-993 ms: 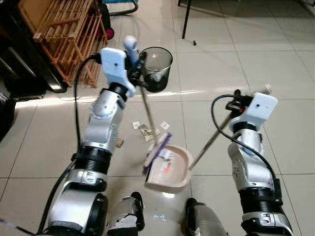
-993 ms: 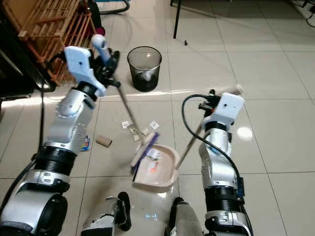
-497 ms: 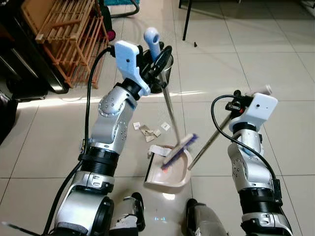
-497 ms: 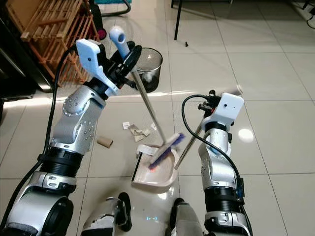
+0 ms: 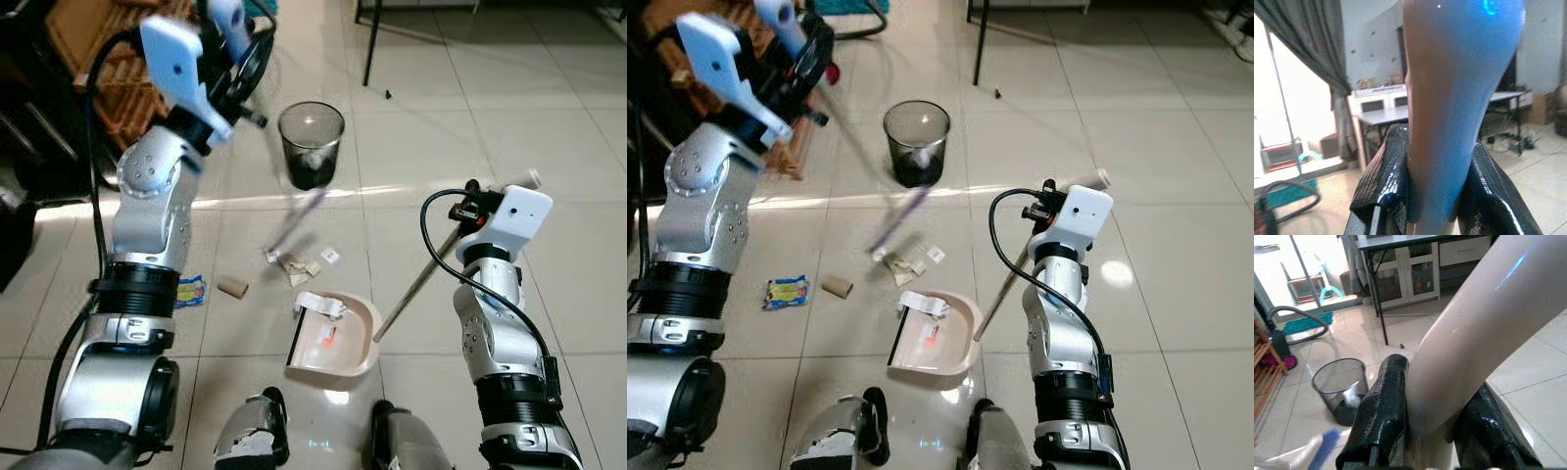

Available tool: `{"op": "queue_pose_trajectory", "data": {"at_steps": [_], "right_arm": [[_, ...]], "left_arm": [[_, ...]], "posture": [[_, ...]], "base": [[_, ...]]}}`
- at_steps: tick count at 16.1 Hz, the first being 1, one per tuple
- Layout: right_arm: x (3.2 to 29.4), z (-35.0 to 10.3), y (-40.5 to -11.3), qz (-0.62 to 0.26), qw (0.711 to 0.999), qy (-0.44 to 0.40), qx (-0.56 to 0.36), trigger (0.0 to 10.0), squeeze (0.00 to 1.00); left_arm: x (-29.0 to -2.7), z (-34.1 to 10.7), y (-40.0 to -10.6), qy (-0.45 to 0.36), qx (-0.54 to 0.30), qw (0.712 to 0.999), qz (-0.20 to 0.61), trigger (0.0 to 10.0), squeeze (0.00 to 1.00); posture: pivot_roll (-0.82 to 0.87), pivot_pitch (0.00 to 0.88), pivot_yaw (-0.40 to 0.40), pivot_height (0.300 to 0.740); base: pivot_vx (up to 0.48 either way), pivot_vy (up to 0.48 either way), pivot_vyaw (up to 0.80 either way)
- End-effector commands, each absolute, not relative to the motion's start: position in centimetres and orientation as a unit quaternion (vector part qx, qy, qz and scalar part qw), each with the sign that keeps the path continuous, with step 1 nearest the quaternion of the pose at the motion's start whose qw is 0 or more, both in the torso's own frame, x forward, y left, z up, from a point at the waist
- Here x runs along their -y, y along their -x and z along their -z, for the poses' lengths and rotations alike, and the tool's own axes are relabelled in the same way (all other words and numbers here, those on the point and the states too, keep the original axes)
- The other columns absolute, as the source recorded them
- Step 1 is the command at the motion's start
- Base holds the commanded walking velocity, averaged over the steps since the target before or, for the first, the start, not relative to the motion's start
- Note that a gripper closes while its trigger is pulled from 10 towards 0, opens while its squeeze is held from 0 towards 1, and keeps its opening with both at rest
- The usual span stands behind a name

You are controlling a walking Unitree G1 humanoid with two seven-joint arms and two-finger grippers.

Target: Sweep floor

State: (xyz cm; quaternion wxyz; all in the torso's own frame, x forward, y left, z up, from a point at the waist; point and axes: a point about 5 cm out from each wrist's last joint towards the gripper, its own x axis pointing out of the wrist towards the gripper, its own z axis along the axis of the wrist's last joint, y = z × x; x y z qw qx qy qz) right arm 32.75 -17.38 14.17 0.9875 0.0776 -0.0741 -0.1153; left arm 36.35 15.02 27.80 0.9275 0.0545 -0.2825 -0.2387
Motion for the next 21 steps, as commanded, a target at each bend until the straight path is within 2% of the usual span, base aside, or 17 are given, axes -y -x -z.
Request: {"op": "queue_pose_trajectory", "data": {"at_steps": [1,7,16,19,21], "right_arm": [[17.1,-15.3,-33.0,0.106,0.986,-0.096,0.09,10.0,0.0],[16.6,-16.6,-32.9,0.094,0.984,-0.106,0.104,10.0,0.0],[16.7,-16.0,-32.8,0.097,0.986,-0.104,0.09,10.0,0.0],[16.9,-15.9,-32.9,0.102,0.985,-0.104,0.089,10.0,0.0],[17.0,-15.9,-32.9,0.102,0.985,-0.104,0.089,10.0,0.0]], "left_arm": [[-14.6,-25.8,-36.6,-0.061,0.26,0.93,0.251,10.0,0.0],[-12.8,-23.0,-37.7,-0.032,0.249,0.929,0.271,10.0,0.0],[-9.8,-26.1,-36.7,0.065,0.314,0.891,0.32,10.0,0.0],[-9.4,-27.3,-35.6,0.048,0.335,0.872,0.354,10.0,0.0],[-10.1,-28.4,-35.4,0.041,0.354,0.869,0.342,10.0,0.0]], "posture": [[-0.04,0.155,0.05,0.74],[-0.06,0.149,0.052,0.74],[-0.06,0.155,0.046,0.74],[-0.05,0.157,0.046,0.74],[-0.04,0.158,0.046,0.74]], "base": [[0.0,0.0,0.0],[0.0,0.0,0.0],[0.0,0.0,0.0],[0.0,0.0,0.0],[0.0,0.0,0.0]]}}
